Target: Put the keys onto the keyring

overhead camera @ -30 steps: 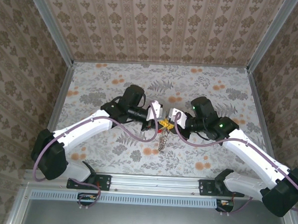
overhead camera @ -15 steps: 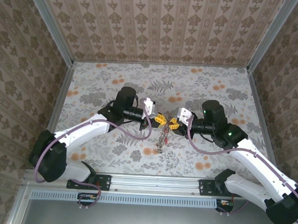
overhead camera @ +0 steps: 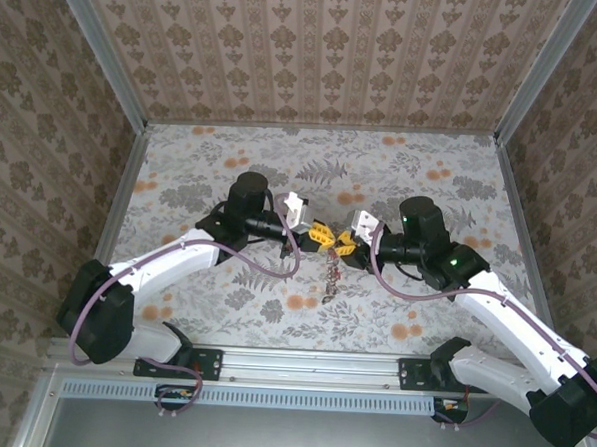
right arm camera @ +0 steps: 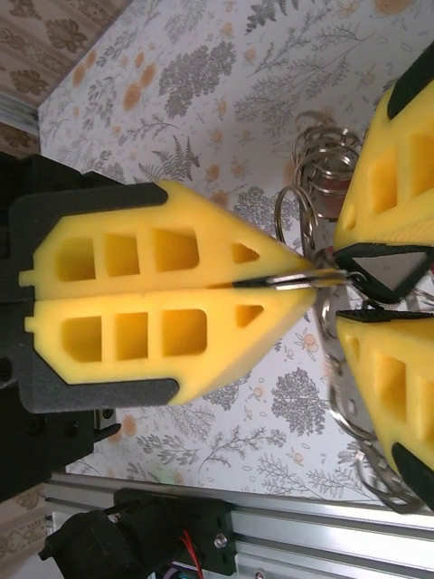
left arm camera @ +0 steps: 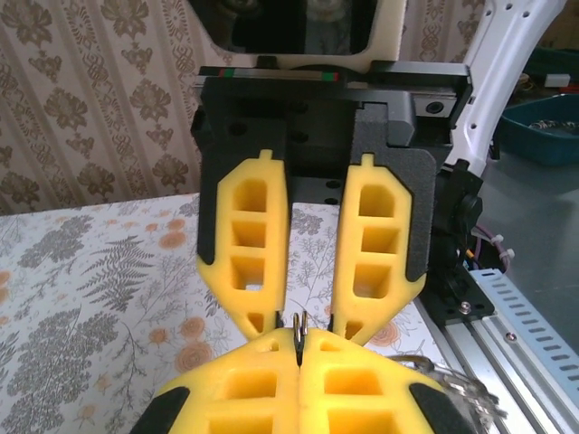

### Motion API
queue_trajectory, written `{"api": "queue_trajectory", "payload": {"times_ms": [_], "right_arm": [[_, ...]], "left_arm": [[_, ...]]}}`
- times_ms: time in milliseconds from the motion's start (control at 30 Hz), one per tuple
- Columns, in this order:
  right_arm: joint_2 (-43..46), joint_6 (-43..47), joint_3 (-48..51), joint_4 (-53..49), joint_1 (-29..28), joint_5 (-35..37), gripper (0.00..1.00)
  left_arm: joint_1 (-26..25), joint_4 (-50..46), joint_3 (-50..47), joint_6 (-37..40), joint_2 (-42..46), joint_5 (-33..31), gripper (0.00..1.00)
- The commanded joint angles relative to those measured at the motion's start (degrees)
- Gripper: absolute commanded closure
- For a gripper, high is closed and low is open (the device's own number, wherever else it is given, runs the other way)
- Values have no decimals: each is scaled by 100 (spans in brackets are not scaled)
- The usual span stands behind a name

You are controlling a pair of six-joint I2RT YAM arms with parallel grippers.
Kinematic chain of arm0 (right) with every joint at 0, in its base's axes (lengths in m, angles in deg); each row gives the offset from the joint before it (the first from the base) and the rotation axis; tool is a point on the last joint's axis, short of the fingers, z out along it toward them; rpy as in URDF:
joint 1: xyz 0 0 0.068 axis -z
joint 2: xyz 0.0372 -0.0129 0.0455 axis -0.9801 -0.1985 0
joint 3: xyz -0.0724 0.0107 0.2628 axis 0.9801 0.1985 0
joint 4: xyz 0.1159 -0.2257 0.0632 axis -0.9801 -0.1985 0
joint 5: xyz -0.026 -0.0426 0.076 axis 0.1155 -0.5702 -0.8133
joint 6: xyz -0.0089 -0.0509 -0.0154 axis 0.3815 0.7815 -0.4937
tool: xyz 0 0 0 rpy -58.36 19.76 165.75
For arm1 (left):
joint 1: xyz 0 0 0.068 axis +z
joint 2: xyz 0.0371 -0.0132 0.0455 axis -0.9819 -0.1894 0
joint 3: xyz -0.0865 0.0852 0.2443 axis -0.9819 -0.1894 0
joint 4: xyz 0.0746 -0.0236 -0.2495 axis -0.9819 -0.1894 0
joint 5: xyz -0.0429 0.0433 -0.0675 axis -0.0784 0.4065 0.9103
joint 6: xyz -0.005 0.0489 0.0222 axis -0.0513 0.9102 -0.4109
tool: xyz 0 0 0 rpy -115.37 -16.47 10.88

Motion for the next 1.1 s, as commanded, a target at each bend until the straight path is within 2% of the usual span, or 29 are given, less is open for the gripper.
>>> {"api": "queue_trajectory", "payload": {"times_ms": [0, 67, 233, 467, 667, 900, 933, 1067], "right_arm": [[41, -115, 37, 223, 31, -135, 79], [40, -115, 16, 232, 31, -252, 87], [14, -142, 24, 313, 31, -413, 92], [106, -300, 219, 809, 31, -584, 86], [12, -560, 296, 1164, 40, -787, 86], [-58, -506, 230, 1077, 55, -643, 100], [-58, -426, 186, 936, 57, -588, 100], [-36, -82, -21, 258, 66, -252, 100]], "left_arm": [[-16, 293, -4, -40, 204, 360, 100], [-22, 294, 4, -30, 197, 326, 100], [-27, 319, 12, -12, 189, 281, 100], [-40, 334, -18, -10, 182, 279, 100], [-49, 608, -54, -132, 178, 299, 100], [-51, 497, -24, -173, 165, 171, 100], [-28, 357, -7, -141, 181, 143, 99], [15, -1170, 253, 690, 309, -168, 76]]}}
